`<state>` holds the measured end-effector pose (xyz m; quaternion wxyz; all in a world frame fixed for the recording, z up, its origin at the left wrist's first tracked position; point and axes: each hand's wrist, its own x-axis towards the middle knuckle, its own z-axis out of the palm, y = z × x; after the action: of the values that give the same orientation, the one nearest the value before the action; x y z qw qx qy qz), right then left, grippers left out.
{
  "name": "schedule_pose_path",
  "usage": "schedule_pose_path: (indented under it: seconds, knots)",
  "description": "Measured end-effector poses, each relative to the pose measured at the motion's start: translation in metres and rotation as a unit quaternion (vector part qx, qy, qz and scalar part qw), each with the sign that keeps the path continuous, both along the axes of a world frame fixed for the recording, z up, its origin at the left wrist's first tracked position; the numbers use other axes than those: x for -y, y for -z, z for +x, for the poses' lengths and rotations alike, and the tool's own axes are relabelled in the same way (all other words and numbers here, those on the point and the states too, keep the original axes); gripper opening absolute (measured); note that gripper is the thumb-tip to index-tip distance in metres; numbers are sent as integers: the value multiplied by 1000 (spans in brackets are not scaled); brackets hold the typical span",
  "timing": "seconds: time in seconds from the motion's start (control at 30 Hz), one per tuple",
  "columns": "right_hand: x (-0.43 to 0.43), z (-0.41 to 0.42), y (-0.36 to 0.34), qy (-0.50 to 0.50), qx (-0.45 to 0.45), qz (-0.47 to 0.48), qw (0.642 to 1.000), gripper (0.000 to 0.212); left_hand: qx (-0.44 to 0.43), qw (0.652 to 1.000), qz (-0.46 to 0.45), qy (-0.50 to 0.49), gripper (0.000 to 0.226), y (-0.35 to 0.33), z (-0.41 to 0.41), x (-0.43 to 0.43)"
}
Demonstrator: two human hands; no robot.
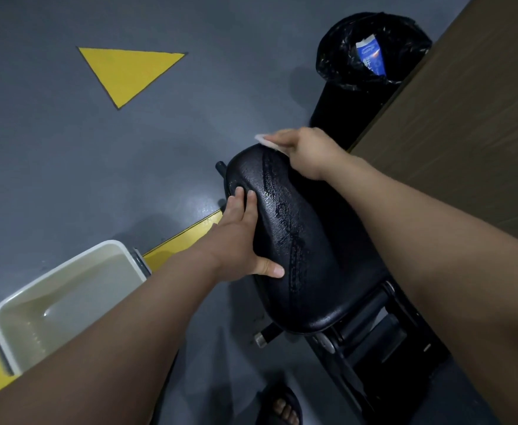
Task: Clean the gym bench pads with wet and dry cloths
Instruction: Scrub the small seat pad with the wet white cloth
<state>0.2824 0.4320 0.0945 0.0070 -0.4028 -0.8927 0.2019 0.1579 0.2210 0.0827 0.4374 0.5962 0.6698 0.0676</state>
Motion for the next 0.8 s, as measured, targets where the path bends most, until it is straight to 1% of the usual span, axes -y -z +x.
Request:
schedule_pose_path:
  seconds: [0.1, 0.17, 0.27, 0.37, 0.43, 0.5, 0.63, 0.73, 0.8]
  knots:
    - [2, 40, -2, 82, 3, -10, 997, 50, 3, 1000, 0, 0, 148, 1, 1, -1]
    - [3, 50, -2, 101, 12, -22, 995, 51, -1, 1000, 1, -2, 149, 1, 2, -1]
    - [-7, 28, 1, 89, 22, -23, 996, 42, -5, 1000, 1, -5, 149, 1, 3, -3]
    - [-11, -1, 7, 45, 11, -48, 998, 47, -13, 1000, 8, -8, 150, 3, 3, -3]
    - [-9, -3, 7, 33, 5, -68, 997, 46, -16, 1000, 17, -11, 150, 4, 2, -3]
    - [0, 15, 4, 30, 0, -77, 997, 43, -12, 1000, 17, -14, 150, 6, 2, -3]
    - [28, 69, -2, 51, 1, -68, 996, 51, -14, 1000, 14, -13, 151, 7, 2, -5]
    - [66, 107, -11, 70, 15, -28, 997, 53, -19, 1000, 14, -15, 150, 6, 4, -6]
    - [90, 122, -16, 59, 17, -5, 998, 51, -18, 1000, 12, -16, 150, 6, 4, -5]
